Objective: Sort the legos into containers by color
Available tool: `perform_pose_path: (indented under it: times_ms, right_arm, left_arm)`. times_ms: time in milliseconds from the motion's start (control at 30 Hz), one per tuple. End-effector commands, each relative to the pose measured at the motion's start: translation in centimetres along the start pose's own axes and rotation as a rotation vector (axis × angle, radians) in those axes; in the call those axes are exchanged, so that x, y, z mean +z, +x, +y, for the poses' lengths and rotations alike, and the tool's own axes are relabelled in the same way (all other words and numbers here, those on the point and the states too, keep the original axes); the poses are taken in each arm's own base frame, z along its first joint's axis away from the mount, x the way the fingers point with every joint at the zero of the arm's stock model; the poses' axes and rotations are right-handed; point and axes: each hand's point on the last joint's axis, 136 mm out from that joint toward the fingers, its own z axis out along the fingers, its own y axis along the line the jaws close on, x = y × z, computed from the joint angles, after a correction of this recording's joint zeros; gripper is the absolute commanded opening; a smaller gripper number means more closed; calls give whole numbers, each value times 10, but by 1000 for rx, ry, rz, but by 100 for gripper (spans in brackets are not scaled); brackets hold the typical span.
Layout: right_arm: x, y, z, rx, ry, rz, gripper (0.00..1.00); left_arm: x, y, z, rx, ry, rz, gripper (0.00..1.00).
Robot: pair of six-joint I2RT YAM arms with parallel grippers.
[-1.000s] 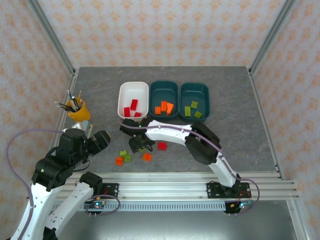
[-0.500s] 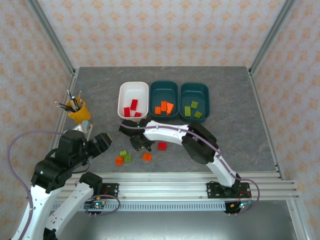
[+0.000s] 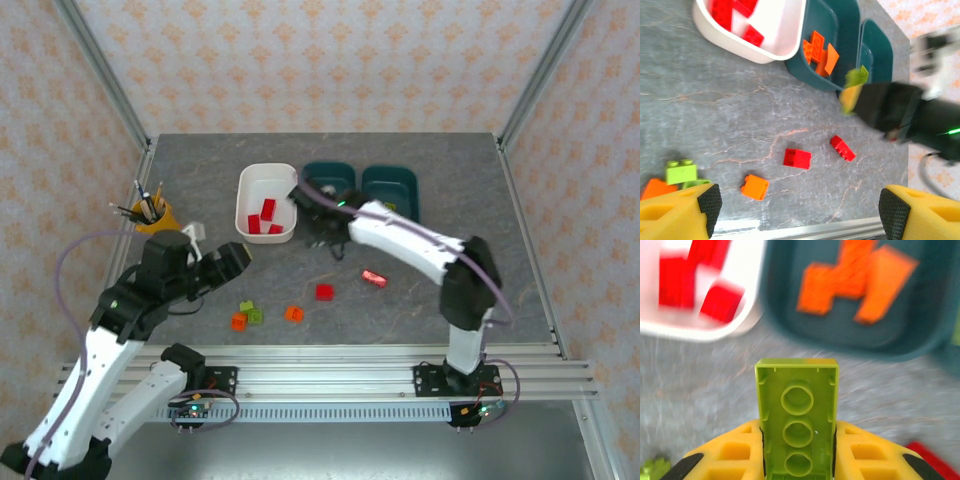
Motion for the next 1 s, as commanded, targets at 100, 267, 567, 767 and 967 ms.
perform_pose_path:
  times_ms: [100, 267, 567, 767, 967]
  right_arm:
    - [12, -17, -128, 163, 226, 75, 24]
    - [35, -41, -190, 259, 358, 108, 24]
    - [89, -55, -240, 304, 513, 204, 25]
    - [108, -50, -250, 288, 565, 256, 30]
    - [108, -53, -246, 302, 539, 245, 51]
  left_arm:
    - [41, -21, -78, 126, 121, 1, 85]
    - [80, -28, -119, 166, 135, 21, 85]
    - [130, -40, -142, 182, 110, 52, 84]
    - [138, -41, -142, 181, 93, 55, 84]
    - [136, -39, -134, 181, 69, 57, 84]
